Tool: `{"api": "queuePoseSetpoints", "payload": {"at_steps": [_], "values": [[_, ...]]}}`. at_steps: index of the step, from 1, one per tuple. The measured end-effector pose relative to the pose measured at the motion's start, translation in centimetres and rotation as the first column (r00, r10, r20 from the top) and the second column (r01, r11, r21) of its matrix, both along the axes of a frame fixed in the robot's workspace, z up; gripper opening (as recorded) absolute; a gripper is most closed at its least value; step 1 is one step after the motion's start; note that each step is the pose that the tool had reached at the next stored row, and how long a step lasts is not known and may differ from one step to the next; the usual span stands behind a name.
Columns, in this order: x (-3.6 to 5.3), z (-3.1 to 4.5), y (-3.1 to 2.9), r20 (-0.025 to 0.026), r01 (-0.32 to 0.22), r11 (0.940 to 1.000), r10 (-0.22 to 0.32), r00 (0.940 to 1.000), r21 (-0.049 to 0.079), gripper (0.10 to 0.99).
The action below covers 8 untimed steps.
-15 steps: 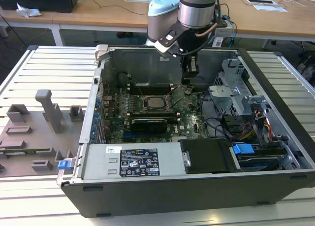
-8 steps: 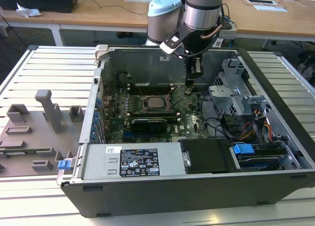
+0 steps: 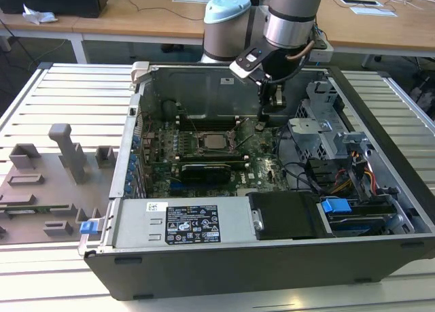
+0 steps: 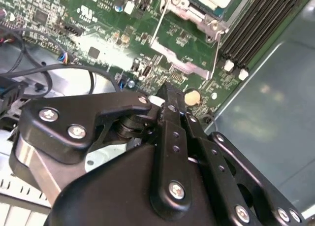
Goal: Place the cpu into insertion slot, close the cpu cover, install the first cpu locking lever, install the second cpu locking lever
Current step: 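Close the cpu cover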
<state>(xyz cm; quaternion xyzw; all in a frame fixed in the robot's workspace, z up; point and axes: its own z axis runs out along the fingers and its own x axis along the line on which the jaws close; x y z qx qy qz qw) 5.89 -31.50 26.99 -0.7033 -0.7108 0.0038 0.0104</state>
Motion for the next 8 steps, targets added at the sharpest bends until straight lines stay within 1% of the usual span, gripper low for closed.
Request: {"api": "queuePoseSetpoints", "payload": {"at_steps": [1,4,6,7,8], "values": [[0.00,-0.18,0.00,-0.0035,-0.006,1.0000,0.006,1.0000,0.000,0.106],[0.00,-0.75,0.00,-0.0036,-0.026,0.9997,0.026,0.9997,0.000,0.106],[0.00,-1.46,0.08,-0.0036,-0.036,0.9993,0.036,0.9993,0.000,0.106],[-0.06,-1.70,0.08,-0.0036,-0.037,0.9993,0.037,0.9993,0.001,0.106],[-0.17,-1.75,0.08,-0.0035,-0.037,0.9993,0.037,0.9993,0.002,0.106]]}}
